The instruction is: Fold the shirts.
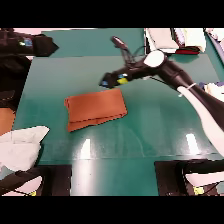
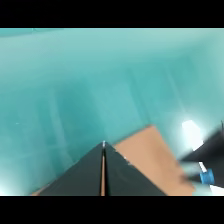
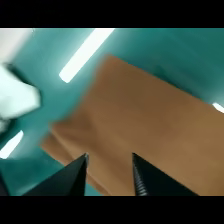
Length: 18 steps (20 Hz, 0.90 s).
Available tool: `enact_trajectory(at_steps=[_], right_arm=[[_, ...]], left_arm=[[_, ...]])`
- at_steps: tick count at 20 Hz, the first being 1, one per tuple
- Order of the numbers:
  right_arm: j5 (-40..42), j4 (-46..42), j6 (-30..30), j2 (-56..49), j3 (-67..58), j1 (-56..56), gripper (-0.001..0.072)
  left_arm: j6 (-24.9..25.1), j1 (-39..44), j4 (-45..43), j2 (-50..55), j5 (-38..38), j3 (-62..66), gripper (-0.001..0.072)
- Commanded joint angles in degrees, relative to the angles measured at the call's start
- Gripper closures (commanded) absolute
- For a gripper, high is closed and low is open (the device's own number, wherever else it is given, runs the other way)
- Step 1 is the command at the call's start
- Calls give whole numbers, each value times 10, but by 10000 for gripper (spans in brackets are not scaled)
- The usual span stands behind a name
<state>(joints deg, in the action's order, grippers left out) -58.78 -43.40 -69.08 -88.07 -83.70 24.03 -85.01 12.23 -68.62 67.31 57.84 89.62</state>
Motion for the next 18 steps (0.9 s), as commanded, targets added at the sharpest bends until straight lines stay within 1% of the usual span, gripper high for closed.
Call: enact_trajectory(at_steps=[1,2,5,8,9,11,13,15,16,17,18], right_arm=[[-33,-70,-35,22,108,-107,166],[-27,-60,-51,15,130,-130,82],[-37,13,-55,-39,154,-157,88],[-34,80,-54,-95,155,-131,92],[-24,97,-48,-110,153,-113,131],[-7,109,-39,-137,129,-76,163],[-8,109,-39,-168,74,-39,170],[3,108,-39,-197,20,-9,379],[14,107,-38,-208,-2,3,554],[25,105,-37,-216,-24,12,695],[36,102,-37,-217,-42,15,695]], left_arm=[[11,55,-3,21,-3,0,681],[11,66,-3,28,-3,0,682],[14,92,-2,46,-3,0,682],[15,96,4,49,-4,0,682],[15,96,4,49,-3,0,682],[15,96,4,49,-3,0,682],[14,96,4,49,-3,0,681],[13,96,10,49,-3,0,681],[13,96,16,49,-3,0,682],[12,96,20,49,-3,0,683],[10,96,22,49,-3,0,683]])
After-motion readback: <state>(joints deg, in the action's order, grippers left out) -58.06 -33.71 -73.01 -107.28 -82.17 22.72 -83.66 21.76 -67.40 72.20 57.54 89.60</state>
